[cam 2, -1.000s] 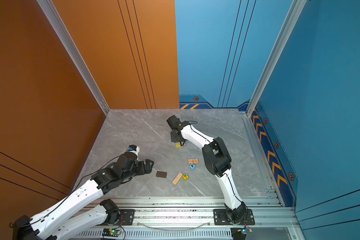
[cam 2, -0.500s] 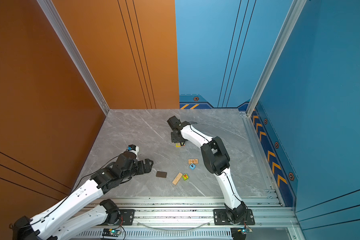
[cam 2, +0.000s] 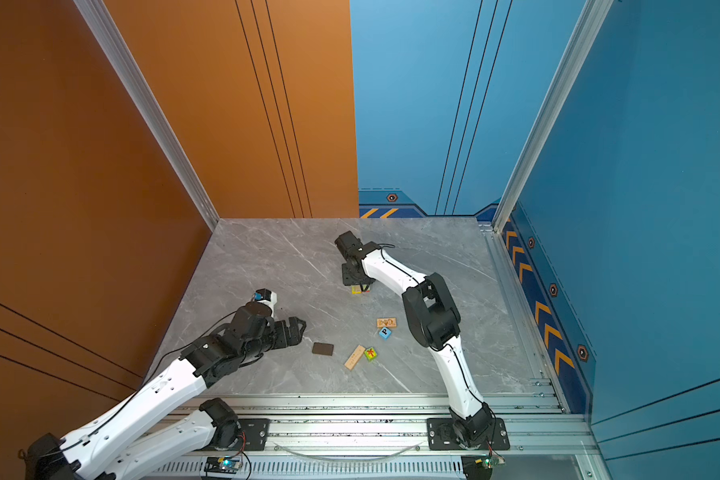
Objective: Build the wood block tower
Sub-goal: 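Open the right gripper and move it to the plank beside the gift cube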
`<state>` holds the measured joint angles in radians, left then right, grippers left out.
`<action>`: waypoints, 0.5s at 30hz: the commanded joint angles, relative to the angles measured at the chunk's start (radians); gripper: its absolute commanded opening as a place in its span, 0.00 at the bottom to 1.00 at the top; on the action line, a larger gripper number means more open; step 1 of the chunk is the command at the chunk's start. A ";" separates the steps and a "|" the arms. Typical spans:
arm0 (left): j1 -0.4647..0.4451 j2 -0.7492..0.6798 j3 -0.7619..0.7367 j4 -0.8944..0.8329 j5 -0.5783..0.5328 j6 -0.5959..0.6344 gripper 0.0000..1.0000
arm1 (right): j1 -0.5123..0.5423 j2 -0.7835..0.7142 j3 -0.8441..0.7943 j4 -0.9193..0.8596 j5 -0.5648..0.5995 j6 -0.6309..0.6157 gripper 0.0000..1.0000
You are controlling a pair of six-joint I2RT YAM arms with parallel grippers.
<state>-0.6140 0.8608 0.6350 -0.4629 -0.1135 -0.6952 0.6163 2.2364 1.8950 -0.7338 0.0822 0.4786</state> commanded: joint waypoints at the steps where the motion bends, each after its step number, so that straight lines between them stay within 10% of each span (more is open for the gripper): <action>1: 0.007 -0.026 0.017 -0.010 0.025 0.027 0.98 | 0.007 -0.153 -0.043 -0.030 0.006 -0.006 0.55; 15: -0.217 -0.186 -0.096 -0.071 -0.090 -0.027 0.98 | 0.246 -0.509 -0.548 0.020 0.142 0.250 0.57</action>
<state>-0.7891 0.6987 0.5682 -0.4923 -0.1402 -0.7067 0.8124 1.7584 1.4307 -0.7105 0.1516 0.6163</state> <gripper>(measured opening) 0.978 0.570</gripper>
